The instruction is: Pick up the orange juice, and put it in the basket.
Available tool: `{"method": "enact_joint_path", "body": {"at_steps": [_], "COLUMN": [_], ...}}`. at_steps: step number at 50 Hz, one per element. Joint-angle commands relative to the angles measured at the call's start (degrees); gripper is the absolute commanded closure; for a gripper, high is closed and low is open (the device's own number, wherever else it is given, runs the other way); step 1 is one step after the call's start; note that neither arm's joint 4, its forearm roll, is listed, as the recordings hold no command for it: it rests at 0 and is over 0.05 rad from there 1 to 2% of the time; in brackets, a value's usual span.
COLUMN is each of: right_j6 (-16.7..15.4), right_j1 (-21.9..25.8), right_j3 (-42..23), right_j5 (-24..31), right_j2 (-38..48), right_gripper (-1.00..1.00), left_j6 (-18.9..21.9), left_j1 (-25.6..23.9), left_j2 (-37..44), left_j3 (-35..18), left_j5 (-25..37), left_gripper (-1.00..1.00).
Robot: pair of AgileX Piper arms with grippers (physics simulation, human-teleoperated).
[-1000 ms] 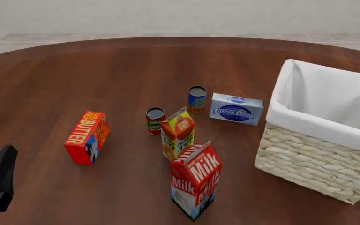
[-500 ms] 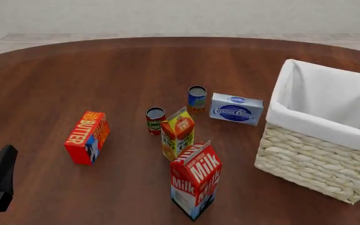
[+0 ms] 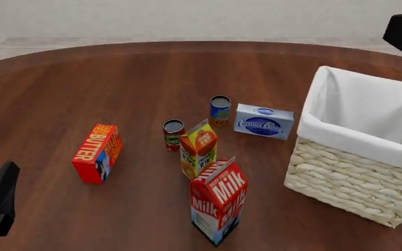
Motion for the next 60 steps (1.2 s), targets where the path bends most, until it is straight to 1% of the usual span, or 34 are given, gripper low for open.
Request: {"method": "enact_joint_path", "body": {"at_steps": [1,3,4,6,8,9,10,13,14,16,17,23,24,26,27,28,29,31,32,33,36,37,38,40,42,47,53,55,56,59,60], "right_j6": [-3.8,-3.4,-3.4,-3.7,-3.4,-3.4,-4.9,-4.4,-5.2,-4.7,-5.3,-4.9,-5.3,-4.5,-5.2,-5.1,-4.3,-4.3,-5.0,-4.6,-4.4,-4.5,-5.4,-4.6,-5.2,-4.2,-4.6,-4.0,-4.4,-3.8,-2.6], "right_j1": [7.2,7.3,8.4,8.5,9.9,9.9,10.3,11.1,11.5,12.0,12.4,13.9,14.0,14.4,14.4,14.5,14.9,14.9,14.9,15.6,15.6,15.5,14.9,15.3,15.0,15.5,15.5,15.7,15.2,15.6,16.3], "right_j3": [-4.4,-5.0,-6.4,-7.2,-8.5,-8.5,-8.6,-9.0,-9.3,-10.0,-10.3,-11.9,-11.9,-12.2,-12.2,-12.4,-12.6,-12.9,-13.0,-13.2,-14.0,-14.2,-14.5,-15.2,-15.7,-16.3,-16.2,-16.2,-16.1,-16.0,-16.0], "right_j5": [2.0,2.0,2.5,2.5,2.8,2.8,3.0,2.7,2.3,2.3,2.4,2.8,2.8,2.9,2.9,2.9,3.2,3.2,3.1,3.4,3.5,3.4,3.2,3.4,3.4,2.9,2.1,1.8,1.5,1.2,0.7], "right_j2": [10.3,11.0,12.7,13.6,15.6,15.6,17.2,18.5,19.9,21.1,21.7,24.8,25.3,26.2,26.6,26.8,27.3,27.8,28.2,28.9,30.5,31.0,31.6,32.4,33.4,34.9,36.4,36.9,37.3,37.6,37.8], "right_gripper": [-1.0,-1.0,-1.0,-1.0,-1.0,-1.0,-1.0,-1.0,-1.0,-1.0,-1.0,-1.0,-1.0,-1.0,-1.0,-1.0,-1.0,-1.0,-1.0,-1.0,-1.0,-1.0,-1.0,-1.0,-1.0,-1.0,-1.0,-1.0,-1.0,-1.0,-1.0], "left_j6": [0.0,0.0,0.0,0.0,0.0,0.0,0.0,0.0,0.0,0.0,0.0,0.0,0.0,0.0,0.0,0.0,0.0,0.0,0.0,0.0,0.0,0.0,0.0,0.0,0.0,0.0,0.0,0.0,0.0,0.0,0.0], "left_j1": [0.0,0.0,0.0,0.0,0.0,0.0,0.0,0.0,0.0,0.0,0.0,0.0,0.0,0.0,0.0,0.0,0.0,0.0,0.0,0.0,0.0,0.0,0.0,0.0,0.0,0.0,0.0,0.0,0.0,0.0,0.0], "left_j2": [0.0,0.0,0.0,0.0,0.0,0.0,0.0,0.0,0.0,0.0,0.0,0.0,0.0,0.0,0.0,0.0,0.0,0.0,0.0,0.0,0.0,0.0,0.0,0.0,0.0,0.0,0.0,0.0,0.0,0.0,0.0], "left_j3": [0.0,0.0,0.0,0.0,0.0,0.0,0.0,0.0,0.0,0.0,0.0,0.0,0.0,0.0,0.0,0.0,0.0,0.0,0.0,0.0,0.0,0.0,0.0,0.0,0.0,0.0,0.0,0.0,0.0,0.0,0.0], "left_j5": [0.0,0.0,0.0,0.0,0.0,0.0,0.0,0.0,0.0,0.0,0.0,0.0,0.0,0.0,0.0,0.0,0.0,0.0,0.0,0.0,0.0,0.0,0.0,0.0,0.0,0.0,0.0,0.0,0.0,0.0,0.0], "left_gripper": [-1.0,-1.0,-1.0,-1.0,-1.0,-1.0,-1.0,-1.0,-1.0,-1.0,-1.0,-1.0,-1.0,-1.0,-1.0,-1.0,-1.0,-1.0,-1.0,-1.0,-1.0,-1.0,-1.0,-1.0,-1.0,-1.0,-1.0,-1.0,-1.0,-1.0,-1.0]}}
